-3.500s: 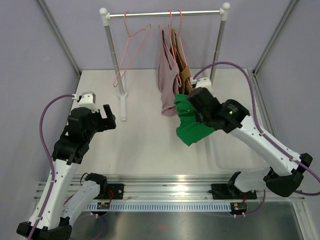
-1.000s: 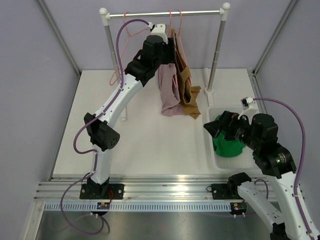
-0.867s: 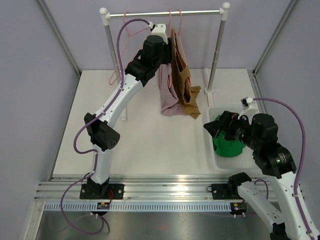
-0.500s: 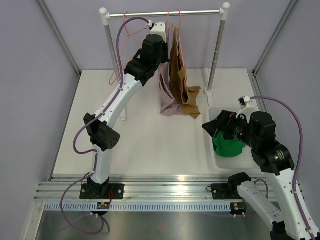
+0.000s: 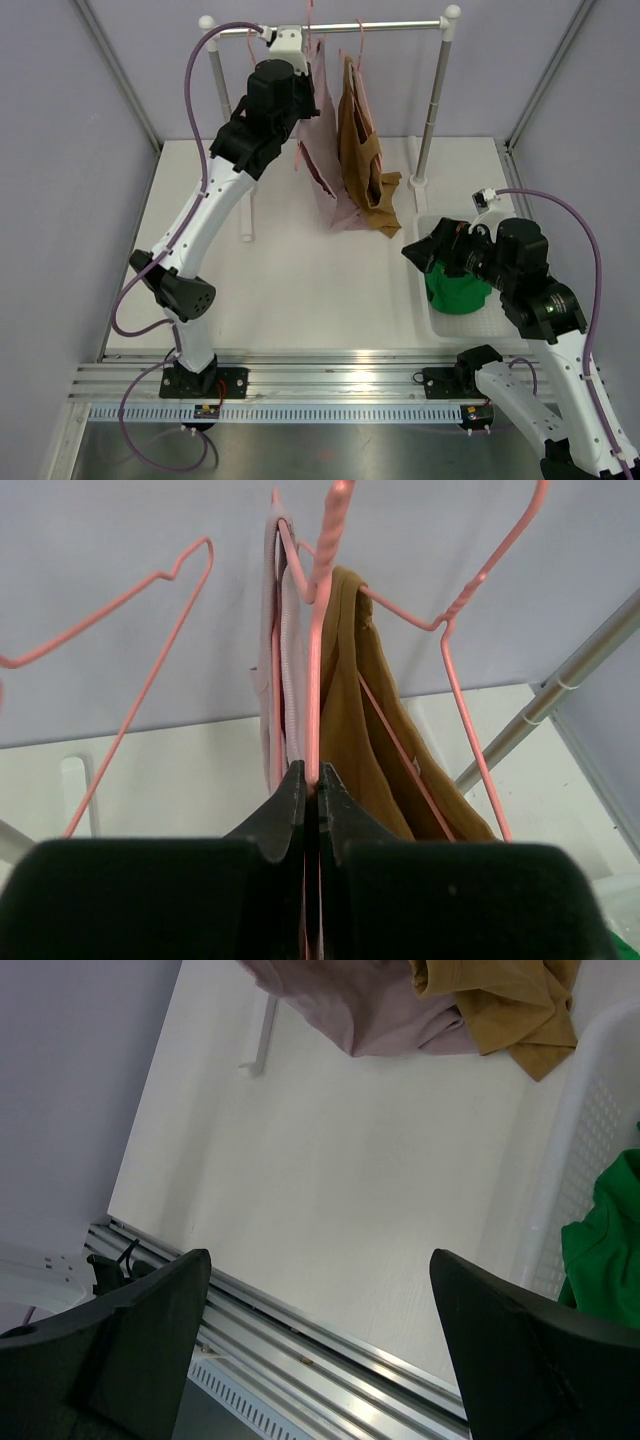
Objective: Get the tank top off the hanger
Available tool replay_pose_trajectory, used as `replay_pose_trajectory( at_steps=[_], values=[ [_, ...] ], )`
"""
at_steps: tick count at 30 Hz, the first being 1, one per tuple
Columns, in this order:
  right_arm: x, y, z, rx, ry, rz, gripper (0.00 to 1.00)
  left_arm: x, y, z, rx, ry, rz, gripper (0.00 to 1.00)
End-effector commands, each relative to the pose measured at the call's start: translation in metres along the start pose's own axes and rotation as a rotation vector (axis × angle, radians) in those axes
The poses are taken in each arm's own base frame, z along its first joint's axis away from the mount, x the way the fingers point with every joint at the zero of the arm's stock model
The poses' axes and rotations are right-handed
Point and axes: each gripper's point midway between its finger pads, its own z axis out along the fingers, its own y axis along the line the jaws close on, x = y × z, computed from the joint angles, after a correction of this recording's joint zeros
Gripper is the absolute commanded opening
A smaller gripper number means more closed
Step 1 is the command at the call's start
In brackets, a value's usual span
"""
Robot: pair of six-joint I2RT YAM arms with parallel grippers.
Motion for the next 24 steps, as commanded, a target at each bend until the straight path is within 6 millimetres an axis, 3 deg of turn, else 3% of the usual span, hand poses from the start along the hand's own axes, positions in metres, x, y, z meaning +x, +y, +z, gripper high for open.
replay_pose_trajectory(
  at_steps=[1, 7, 8, 9, 12, 16, 17, 18, 19, 20, 21, 23, 24],
  values=[
    [-0.023, 0.014, -0.007, -0.034, -0.062, -0.06, 0.98, -0.059, -0.001, -0.038, 0.023, -0.161, -0.054, 0.0],
    [-0.043, 0.021, -0.018, -0.026, -0.114, -0.122, 0.99, -0.043, 0.0, -0.075, 0.067, -0.097, -0.068, 0.0],
    [-0.045, 0.022, -0.017, -0.031, -0.11, -0.147, 1.0, -0.052, 0.002, -0.095, 0.087, -0.121, -0.083, 0.0],
    [-0.051, 0.027, -0.022, -0.036, -0.122, -0.165, 0.99, -0.032, 0.001, -0.095, 0.108, -0.078, -0.077, 0.0],
    [-0.061, 0.034, -0.019, -0.05, -0.116, -0.18, 0.99, -0.011, 0.003, -0.123, 0.163, -0.043, -0.1, 0.0],
    [-0.067, 0.06, -0.002, -0.196, -0.091, -0.17, 0.99, 0.008, 0.013, -0.168, 0.199, -0.046, -0.142, 0.0],
    [-0.061, 0.07, 0.001, -0.269, -0.055, -0.155, 0.99, 0.016, 0.018, -0.175, 0.196, -0.038, -0.153, 0.0],
    [-0.069, 0.083, 0.004, -0.343, -0.085, -0.173, 0.99, 0.005, 0.023, -0.2, 0.214, -0.085, -0.183, 0.0],
    [-0.069, 0.088, 0.013, -0.386, -0.067, -0.157, 1.0, 0.028, 0.028, -0.202, 0.204, -0.043, -0.182, 0.0],
    [-0.063, 0.095, 0.018, -0.447, -0.025, -0.107, 0.99, 0.032, 0.032, -0.211, 0.206, -0.044, -0.194, 0.0],
    [-0.073, 0.107, 0.02, -0.514, -0.059, -0.122, 1.0, 0.036, 0.032, -0.219, 0.224, -0.042, -0.209, 0.0],
    [-0.07, 0.111, 0.042, -0.542, -0.033, -0.079, 0.99, 0.053, 0.042, -0.238, 0.216, -0.015, -0.219, 0.0],
    [-0.066, 0.123, 0.049, -0.568, -0.032, -0.1, 1.0, 0.059, 0.042, -0.244, 0.224, 0.002, -0.232, 0.0]
  ],
)
